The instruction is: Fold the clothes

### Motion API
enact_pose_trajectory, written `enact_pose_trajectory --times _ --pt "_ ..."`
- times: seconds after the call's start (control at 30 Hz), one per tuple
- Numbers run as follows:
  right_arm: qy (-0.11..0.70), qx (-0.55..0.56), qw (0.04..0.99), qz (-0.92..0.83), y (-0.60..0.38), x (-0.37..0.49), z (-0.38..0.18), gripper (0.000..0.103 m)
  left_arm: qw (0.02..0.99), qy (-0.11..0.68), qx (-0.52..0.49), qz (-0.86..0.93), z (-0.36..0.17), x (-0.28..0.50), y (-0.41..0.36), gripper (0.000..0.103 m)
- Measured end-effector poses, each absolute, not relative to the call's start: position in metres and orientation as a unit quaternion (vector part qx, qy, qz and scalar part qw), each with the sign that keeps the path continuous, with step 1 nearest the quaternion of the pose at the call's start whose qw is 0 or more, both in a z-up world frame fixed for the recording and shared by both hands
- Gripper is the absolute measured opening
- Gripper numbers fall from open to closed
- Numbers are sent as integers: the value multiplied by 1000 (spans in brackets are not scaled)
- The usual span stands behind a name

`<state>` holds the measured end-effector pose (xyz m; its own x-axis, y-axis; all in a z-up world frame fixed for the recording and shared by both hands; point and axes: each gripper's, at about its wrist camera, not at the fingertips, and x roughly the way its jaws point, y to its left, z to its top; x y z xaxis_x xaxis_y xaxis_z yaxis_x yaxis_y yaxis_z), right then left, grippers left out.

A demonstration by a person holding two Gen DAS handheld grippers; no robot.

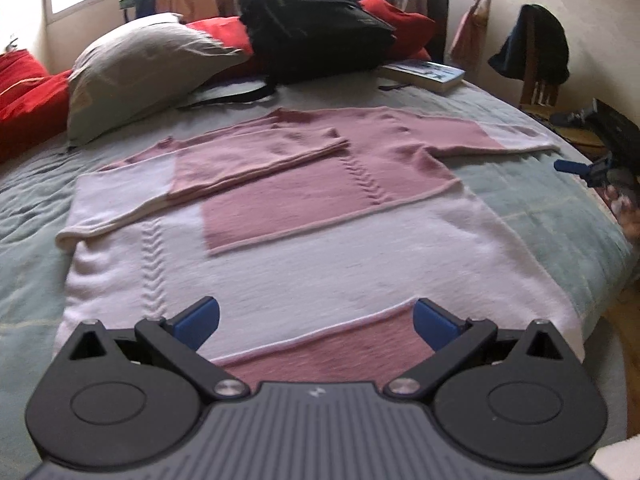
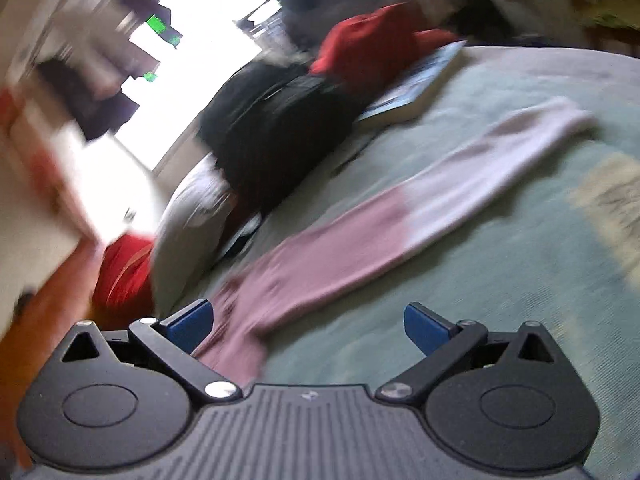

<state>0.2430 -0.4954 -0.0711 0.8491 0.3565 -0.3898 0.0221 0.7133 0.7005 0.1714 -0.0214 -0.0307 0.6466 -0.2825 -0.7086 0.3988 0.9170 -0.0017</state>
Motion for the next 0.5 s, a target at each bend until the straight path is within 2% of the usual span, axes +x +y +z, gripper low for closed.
enact_pose_trajectory --times 0.5 --pt "239 411 879 43 -551 292 -119 103 899 371 57 -224 -31 183 -52 102"
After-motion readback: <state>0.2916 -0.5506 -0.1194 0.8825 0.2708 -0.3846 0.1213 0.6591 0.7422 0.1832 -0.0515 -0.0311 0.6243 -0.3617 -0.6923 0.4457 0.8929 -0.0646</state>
